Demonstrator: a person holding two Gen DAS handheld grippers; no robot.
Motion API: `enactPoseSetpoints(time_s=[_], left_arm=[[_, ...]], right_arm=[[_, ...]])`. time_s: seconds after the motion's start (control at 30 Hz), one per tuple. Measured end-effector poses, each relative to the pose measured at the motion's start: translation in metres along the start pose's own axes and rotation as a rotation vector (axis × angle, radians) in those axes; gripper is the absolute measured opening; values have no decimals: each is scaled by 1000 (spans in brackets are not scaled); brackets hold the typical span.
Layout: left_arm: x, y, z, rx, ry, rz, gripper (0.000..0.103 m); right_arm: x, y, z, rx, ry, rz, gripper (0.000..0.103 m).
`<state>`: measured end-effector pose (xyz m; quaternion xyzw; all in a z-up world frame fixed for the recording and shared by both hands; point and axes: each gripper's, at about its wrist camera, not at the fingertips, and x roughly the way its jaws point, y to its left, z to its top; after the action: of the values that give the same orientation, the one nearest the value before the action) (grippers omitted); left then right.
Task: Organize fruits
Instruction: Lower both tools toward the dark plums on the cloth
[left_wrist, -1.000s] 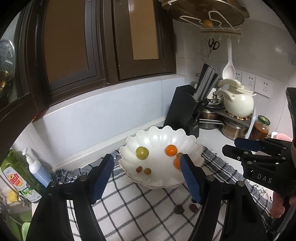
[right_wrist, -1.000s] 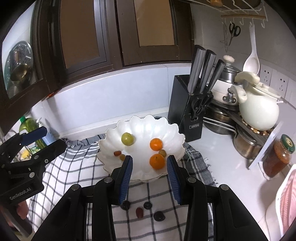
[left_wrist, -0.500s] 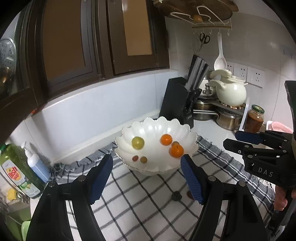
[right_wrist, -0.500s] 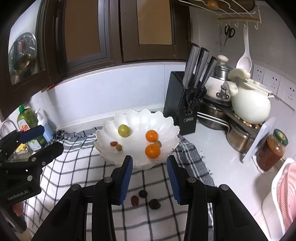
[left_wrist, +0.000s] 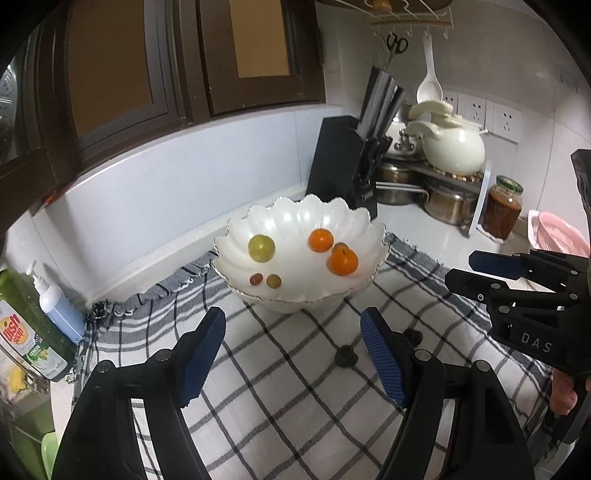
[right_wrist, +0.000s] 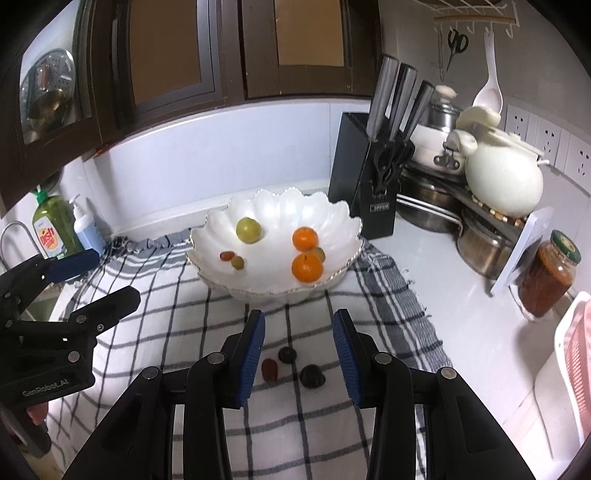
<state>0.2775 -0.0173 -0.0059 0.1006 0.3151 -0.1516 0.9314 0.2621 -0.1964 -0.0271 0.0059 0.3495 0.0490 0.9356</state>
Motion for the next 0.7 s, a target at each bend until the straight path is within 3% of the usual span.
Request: enactPoseSetpoints(time_s=[0.7], left_arm=[[44, -17, -35, 41, 111, -57, 75]], right_arm=[[42, -7, -41, 23, 145, 14, 40]])
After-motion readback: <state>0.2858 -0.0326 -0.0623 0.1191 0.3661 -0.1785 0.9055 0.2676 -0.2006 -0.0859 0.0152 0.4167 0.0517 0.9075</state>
